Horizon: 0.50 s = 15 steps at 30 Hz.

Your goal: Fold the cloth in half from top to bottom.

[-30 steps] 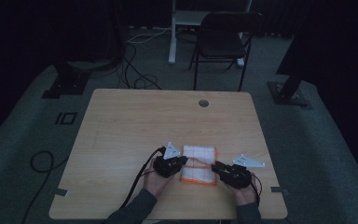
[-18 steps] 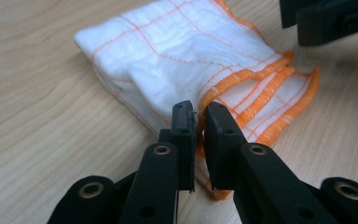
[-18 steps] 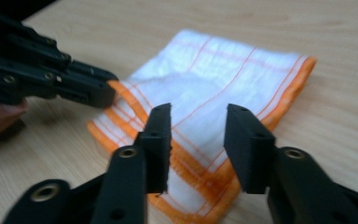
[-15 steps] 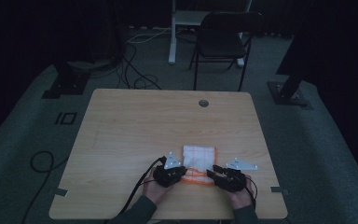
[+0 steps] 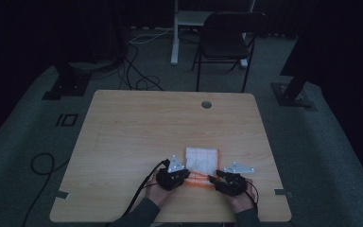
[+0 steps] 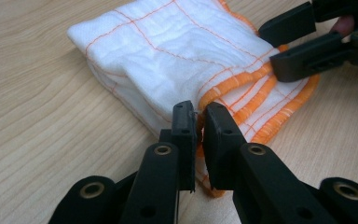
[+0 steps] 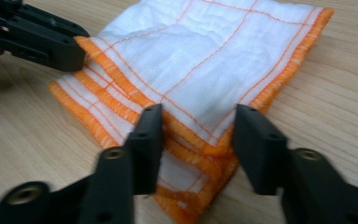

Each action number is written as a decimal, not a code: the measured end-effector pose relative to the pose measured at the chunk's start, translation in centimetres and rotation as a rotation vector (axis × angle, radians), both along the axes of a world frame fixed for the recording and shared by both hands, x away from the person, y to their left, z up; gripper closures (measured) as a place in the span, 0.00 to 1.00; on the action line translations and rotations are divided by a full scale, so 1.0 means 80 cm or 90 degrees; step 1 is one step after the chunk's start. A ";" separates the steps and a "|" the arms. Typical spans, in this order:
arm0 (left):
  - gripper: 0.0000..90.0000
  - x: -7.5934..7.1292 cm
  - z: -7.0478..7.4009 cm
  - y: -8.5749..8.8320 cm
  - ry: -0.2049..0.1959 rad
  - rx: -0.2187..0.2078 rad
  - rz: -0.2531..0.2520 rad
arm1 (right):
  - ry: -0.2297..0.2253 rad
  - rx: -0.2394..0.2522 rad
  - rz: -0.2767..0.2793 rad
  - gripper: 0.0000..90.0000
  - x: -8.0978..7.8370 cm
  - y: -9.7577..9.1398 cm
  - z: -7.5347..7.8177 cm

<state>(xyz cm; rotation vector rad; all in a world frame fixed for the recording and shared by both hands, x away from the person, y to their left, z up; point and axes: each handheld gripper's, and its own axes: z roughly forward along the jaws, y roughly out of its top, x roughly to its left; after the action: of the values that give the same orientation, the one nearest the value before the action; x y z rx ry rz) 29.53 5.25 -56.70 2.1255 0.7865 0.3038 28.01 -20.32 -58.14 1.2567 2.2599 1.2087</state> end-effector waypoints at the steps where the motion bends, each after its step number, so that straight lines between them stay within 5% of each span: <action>1: 0.94 0.000 0.000 0.000 0.000 0.000 0.000 | 0.000 0.000 0.000 0.66 0.000 0.000 0.000; 6: 0.95 -0.002 0.001 -0.006 -0.010 0.008 -0.008 | -0.008 -0.013 -0.002 0.87 0.001 0.000 0.002; 15: 0.98 -0.012 0.014 -0.001 -0.035 0.001 -0.011 | -0.037 0.006 -0.001 0.89 -0.009 -0.003 0.017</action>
<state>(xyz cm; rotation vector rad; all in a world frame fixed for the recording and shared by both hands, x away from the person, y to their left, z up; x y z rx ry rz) 28.57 5.20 -55.59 2.1150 0.7351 0.3521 27.32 -20.55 -56.78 1.2112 2.2135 1.2410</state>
